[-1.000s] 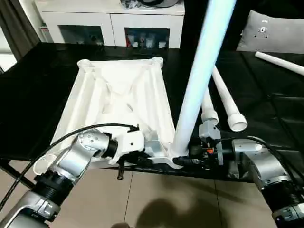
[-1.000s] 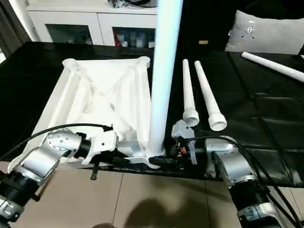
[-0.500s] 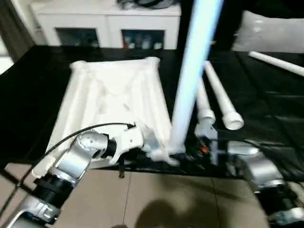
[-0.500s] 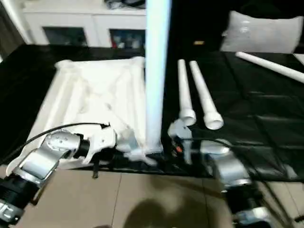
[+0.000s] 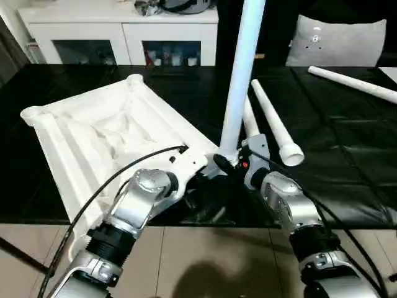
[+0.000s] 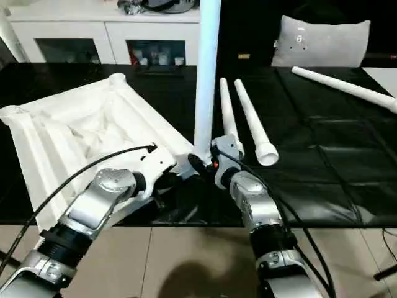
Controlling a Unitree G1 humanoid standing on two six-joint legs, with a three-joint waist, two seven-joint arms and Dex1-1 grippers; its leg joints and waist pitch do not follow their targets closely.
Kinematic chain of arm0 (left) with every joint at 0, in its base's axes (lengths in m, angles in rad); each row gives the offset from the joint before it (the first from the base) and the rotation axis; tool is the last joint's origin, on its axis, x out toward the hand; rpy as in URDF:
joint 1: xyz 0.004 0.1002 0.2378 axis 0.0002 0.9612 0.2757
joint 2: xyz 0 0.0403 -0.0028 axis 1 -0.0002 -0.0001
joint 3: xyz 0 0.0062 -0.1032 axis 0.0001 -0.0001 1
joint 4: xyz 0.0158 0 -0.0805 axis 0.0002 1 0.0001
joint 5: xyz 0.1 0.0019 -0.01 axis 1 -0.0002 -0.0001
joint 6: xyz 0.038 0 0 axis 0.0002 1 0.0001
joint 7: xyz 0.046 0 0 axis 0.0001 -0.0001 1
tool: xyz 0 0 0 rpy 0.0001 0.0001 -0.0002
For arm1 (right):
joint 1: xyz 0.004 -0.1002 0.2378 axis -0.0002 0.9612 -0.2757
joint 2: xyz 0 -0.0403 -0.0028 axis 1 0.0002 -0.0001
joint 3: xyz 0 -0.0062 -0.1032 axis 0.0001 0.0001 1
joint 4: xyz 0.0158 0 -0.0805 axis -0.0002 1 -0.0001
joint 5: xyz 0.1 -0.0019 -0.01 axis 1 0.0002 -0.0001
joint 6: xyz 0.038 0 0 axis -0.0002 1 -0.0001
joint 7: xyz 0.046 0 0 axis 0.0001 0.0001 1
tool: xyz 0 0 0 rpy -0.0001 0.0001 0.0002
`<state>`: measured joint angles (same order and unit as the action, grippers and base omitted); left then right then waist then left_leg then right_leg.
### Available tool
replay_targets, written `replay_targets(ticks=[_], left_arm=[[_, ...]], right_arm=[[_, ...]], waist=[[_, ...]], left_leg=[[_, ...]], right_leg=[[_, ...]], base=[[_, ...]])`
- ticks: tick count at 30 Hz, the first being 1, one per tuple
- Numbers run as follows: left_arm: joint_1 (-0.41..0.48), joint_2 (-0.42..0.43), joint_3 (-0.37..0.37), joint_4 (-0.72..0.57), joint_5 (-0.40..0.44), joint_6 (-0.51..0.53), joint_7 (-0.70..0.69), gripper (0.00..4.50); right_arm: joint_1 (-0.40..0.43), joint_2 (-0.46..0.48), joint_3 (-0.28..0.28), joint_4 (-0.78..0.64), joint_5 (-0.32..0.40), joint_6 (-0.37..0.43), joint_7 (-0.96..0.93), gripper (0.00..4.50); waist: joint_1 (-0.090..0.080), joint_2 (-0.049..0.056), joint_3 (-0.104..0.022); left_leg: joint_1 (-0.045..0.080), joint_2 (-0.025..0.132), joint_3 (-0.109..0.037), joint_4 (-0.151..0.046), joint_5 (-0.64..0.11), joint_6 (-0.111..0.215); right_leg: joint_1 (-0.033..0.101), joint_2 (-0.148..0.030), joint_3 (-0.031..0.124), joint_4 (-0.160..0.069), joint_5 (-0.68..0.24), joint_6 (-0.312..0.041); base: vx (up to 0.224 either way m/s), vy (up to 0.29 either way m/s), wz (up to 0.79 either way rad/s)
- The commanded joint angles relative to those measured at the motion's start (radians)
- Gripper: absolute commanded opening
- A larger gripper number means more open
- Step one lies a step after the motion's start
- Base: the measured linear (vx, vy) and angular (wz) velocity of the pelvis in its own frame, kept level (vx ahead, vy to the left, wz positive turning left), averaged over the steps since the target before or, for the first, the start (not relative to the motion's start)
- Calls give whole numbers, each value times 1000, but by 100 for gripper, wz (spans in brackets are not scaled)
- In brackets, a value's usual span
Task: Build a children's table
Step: Rotate leg to tighten
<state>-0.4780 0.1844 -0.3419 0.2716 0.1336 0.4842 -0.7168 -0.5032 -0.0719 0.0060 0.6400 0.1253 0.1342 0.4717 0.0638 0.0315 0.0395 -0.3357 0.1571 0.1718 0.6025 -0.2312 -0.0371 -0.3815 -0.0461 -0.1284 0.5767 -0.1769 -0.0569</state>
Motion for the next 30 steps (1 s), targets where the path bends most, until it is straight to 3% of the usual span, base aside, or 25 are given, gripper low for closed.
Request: replay_targets(ticks=[1, 4, 7, 11, 13, 15, 16, 19, 21, 23, 26, 28, 29, 30], left_arm=[[-19, -6, -47, -8, 14, -65, -13, 0], [-24, 4, -45, 25, 33, -100, 3, 0], [-46, 18, -45, 81, 53, -159, 24, 0], [-69, 27, -49, 120, 69, -206, 47, 0], [-85, 21, -35, 142, 67, -243, 76, 0], [-89, 11, -13, 143, 50, -241, 83, 0], [-89, 11, -13, 143, 50, -241, 83, 43], [-83, -1, 23, 113, 4, -234, 70, 62], [-76, -2, 41, 90, -13, -224, 79, 92], [-68, 5, 66, 59, -15, -197, 108, 99], [-46, 48, 99, -23, -9, -116, 116, 110], [-37, 66, 112, -55, -6, -95, 114, 110], [-27, 86, 137, -96, -3, -61, 118, 110], [-21, 95, 150, -117, -3, -42, 121, 110]], right_arm=[[43, 10, 17, 2, 20, 19, 36, 391], [89, -15, 20, -48, 30, 12, 71, 418], [184, -51, 24, -202, 66, 48, 129, 439], [251, -70, 13, -313, 95, 70, 155, 446], [298, -82, -1, -388, 114, 77, 145, 446], [317, -85, -6, -424, 126, 89, 140, 446], [317, -85, -6, -424, 126, 89, 140, 450], [339, -91, -8, -470, 134, 116, 132, 450], [343, -93, -6, -483, 126, 134, 129, 450], [348, -104, 13, -497, 116, 155, 144, 450], [338, -121, 49, -482, 78, 149, 146, 450], [332, -123, 57, -475, 74, 153, 145, 450], [324, -119, 67, -471, 74, 158, 145, 450], [322, -116, 72, -474, 75, 164, 144, 450]], waist=[[6, -4, -59], [15, 2, -58], [29, -2, -54], [25, -6, -51], [24, -7, -49], [22, -5, -49], [22, -5, -49], [25, -6, -51], [27, -6, -56], [26, -10, -60], [24, -13, -65], [23, -12, -64], [24, -19, -62], [25, -15, -62]], left_leg=[[-10, 85, -34, -64, -41, 99], [-9, 87, -34, -65, -39, 106], [-6, 87, -34, -69, -58, 106], [-5, 82, -34, -72, -111, 87], [-5, 76, -33, -72, -118, 83], [-6, 78, -35, -73, -108, 82], [-6, 79, -35, -72, -107, 83], [-8, 78, -34, -70, -91, 88], [-13, 83, -37, -68, -54, 96], [-18, 88, -38, -65, -23, 110], [-27, 84, -37, -57, 45, 134], [-28, 80, -34, -54, 54, 149], [-28, 82, -33, -56, 50, 151], [-28, 82, -34, -56, 49, 151]], right_leg=[[52, -132, 82, -70, -224, -133], [53, -132, 81, -69, -221, -131], [52, -126, 81, -78, -259, -91], [52, -131, 77, -93, -361, -63], [50, -128, 74, -105, -433, -21], [48, -125, 72, -104, -427, -14], [47, -126, 73, -105, -423, -14], [47, -126, 75, -100, -396, -21], [49, -129, 77, -88, -324, -51], [52, -131, 78, -73, -237, -87], [54, -130, 78, -56, -152, -108], [51, -128, 77, -58, -153, -107], [51, -129, 76, -60, -168, -108], [50, -129, 76, -59, -178, -110]], base=[[0, 0, 0], [0, 0, 0], [0, 0, 0], [0, 0, 0], [0, 0, 0], [0, 0, 0], [0, 0, 0], [0, 0, 0], [0, 0, 0], [0, 0, 0], [0, 0, 0], [0, 0, 0], [0, 0, 0], [0, 0, 0]])
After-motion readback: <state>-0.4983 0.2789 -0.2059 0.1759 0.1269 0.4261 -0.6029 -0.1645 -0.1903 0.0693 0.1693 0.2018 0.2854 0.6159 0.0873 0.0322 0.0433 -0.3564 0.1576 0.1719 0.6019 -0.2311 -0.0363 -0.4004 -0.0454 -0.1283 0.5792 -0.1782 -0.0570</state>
